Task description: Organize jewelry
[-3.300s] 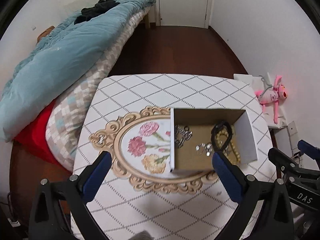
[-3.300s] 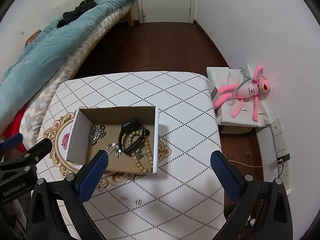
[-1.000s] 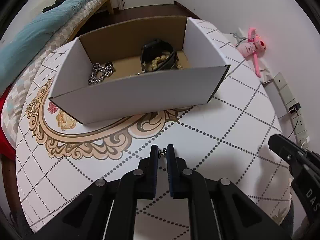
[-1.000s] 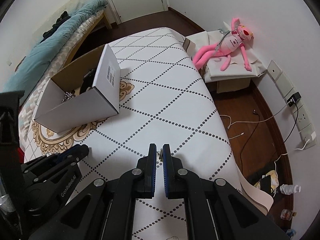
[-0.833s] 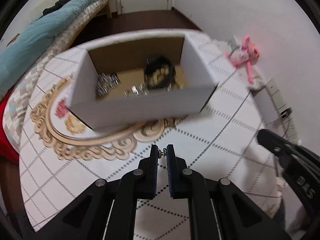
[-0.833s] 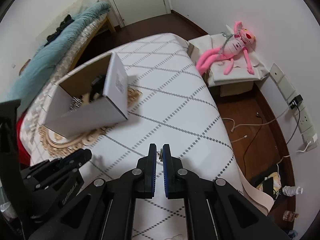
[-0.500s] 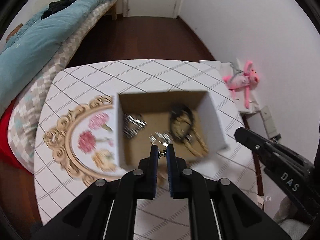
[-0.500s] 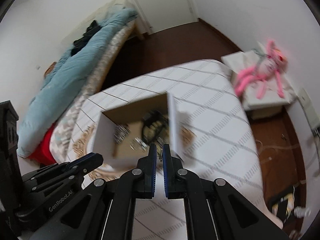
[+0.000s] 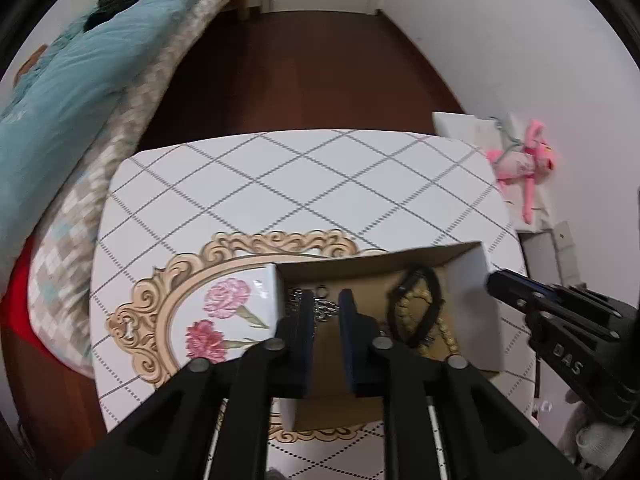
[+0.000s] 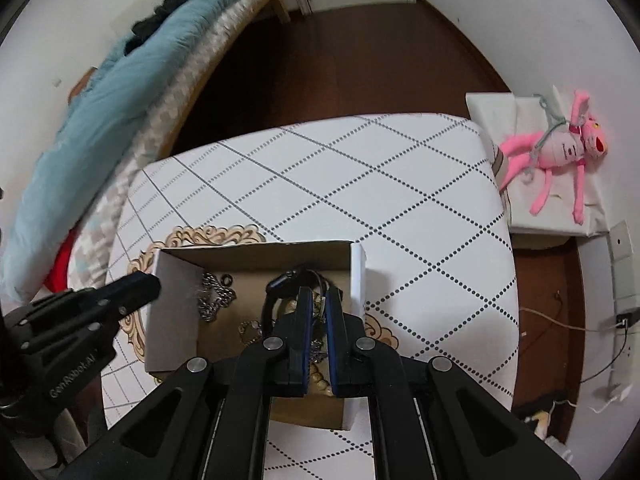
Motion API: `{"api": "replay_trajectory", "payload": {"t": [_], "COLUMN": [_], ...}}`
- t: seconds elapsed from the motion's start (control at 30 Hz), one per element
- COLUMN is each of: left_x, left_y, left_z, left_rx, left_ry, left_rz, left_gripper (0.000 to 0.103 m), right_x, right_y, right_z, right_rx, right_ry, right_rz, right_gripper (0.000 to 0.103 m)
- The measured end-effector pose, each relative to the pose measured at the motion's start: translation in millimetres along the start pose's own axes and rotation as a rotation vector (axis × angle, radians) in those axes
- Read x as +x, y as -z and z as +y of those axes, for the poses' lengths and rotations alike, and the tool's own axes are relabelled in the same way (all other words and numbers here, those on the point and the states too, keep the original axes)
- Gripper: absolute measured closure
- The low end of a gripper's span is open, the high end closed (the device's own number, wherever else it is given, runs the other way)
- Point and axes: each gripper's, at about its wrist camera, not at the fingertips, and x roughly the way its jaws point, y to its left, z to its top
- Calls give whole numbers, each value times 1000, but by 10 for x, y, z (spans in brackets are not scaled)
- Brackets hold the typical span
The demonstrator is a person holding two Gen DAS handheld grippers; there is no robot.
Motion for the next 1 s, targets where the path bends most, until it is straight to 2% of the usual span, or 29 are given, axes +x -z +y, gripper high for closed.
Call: {"api": "replay_trajectory", "payload": {"t": [0.03,0.1,0.2,0.27,0.33,0.37,0.43,0.47,0.5,0.57,0.67,1.0], "left_x": [-8,-37,-71,-71,-71,-65,-50,-47,-40,-34,-4,-94], "left_y": [-10,-10,13,44,77,101,157,186,234,303,414,625], "left_z": [30,88,144,171,172,165,167,167,162,161,160,157], "left_rx": [-15,-37,-53,-59,-57,-51,-48,-46,-42,-40,-40,-70], "left_ry": [1,-36,-53,-65,-81,-92,-116,-125,-138,-155,-164,-154], "left_rz": [-3,-18,-38,-33,-39,-41,-48,-54,-63,-74,-74,-87], "left_gripper": [72,28,26,24,12,3,1,1,0,0,0,0], "right_x": [6,-21,-63,-70,-89,-91,-89,-87,-81,-61,-28,-131], "right_y": [-16,-27,-24,-27,-19,-8,18,33,65,135,267,510], "right_z": [-7,-34,-60,-63,-74,-89,-78,-69,-54,-31,-7,21], "right_rx": [-2,-1,1,1,-2,2,-8,-16,-30,-47,-67,-60], "right_ry": [11,15,19,20,39,45,75,95,128,185,247,271], "right_rz": [6,3,2,4,-3,-1,-1,-2,-3,-2,0,-38], "right_gripper": [96,93,83,82,81,76,61,43,17,2,2,2]}}
